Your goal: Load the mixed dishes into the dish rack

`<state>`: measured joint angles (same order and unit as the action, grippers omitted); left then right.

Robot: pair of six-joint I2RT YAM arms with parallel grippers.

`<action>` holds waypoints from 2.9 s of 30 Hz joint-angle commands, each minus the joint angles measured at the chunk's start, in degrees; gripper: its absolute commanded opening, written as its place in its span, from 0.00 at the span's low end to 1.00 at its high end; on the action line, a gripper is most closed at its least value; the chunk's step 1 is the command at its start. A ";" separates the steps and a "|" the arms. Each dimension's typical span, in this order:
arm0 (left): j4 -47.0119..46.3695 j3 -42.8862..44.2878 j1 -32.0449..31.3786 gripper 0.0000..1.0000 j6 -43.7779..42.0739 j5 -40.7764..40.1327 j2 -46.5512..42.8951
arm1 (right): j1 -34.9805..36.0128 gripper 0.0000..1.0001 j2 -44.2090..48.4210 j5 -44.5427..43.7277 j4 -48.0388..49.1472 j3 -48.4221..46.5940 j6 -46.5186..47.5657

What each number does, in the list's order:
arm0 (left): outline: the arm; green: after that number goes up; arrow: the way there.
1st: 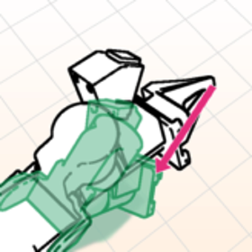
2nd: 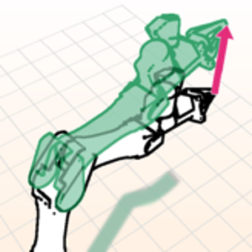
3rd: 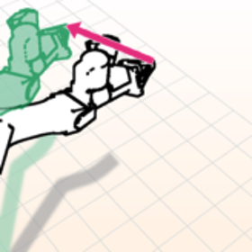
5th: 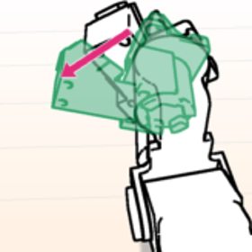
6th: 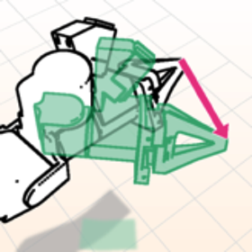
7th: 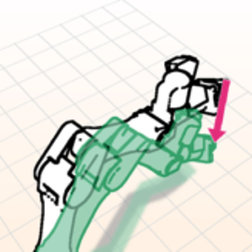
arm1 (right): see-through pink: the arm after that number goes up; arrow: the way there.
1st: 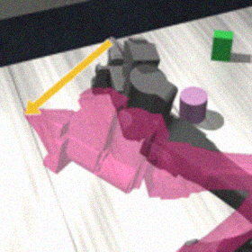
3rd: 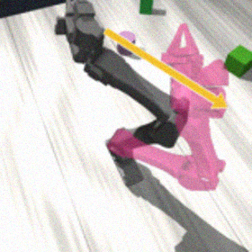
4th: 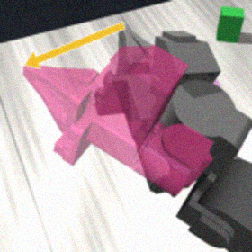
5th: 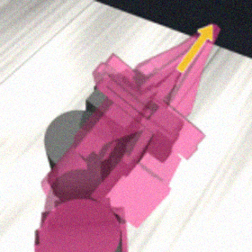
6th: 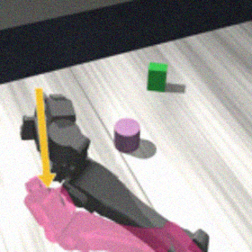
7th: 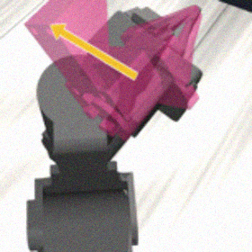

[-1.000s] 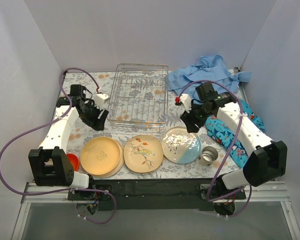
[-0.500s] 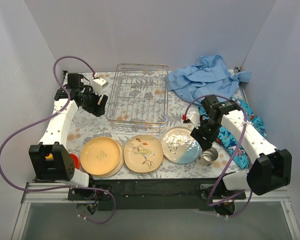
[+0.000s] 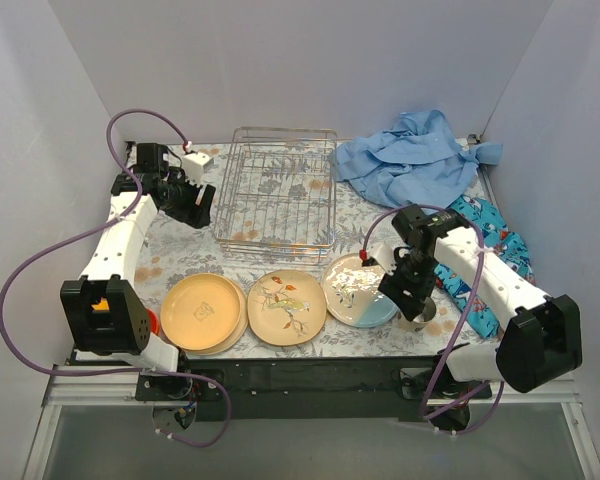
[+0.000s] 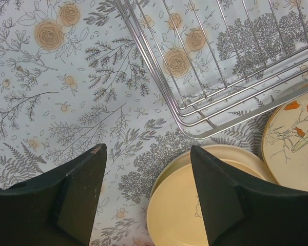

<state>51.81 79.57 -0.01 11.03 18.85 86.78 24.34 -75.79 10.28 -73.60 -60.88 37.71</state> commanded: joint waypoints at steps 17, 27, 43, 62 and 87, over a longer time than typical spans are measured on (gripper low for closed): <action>-0.75 1.20 -0.08 0.67 2.51 -0.31 -2.67 | 3.26 0.54 -7.27 -3.34 3.64 4.37 -1.50; -4.33 8.31 -0.25 0.68 15.38 10.57 -1.36 | 3.26 0.01 -2.88 -5.62 -1.90 -4.14 -3.00; -54.36 8.31 -1.13 0.87 84.61 39.34 13.40 | 3.78 0.01 -4.65 -6.94 38.68 -30.73 -13.01; -56.03 2.70 -9.04 0.98 120.54 34.50 15.43 | 31.38 0.01 -4.62 -47.02 117.20 2.36 4.39; -58.14 2.61 -10.18 0.93 126.43 33.27 13.85 | 34.72 0.01 -20.54 -51.77 117.99 -6.00 3.68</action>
<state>-4.82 81.23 -9.85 114.72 51.57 104.97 58.26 -95.09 -40.58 39.11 -63.18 40.93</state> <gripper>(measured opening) 0.944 0.046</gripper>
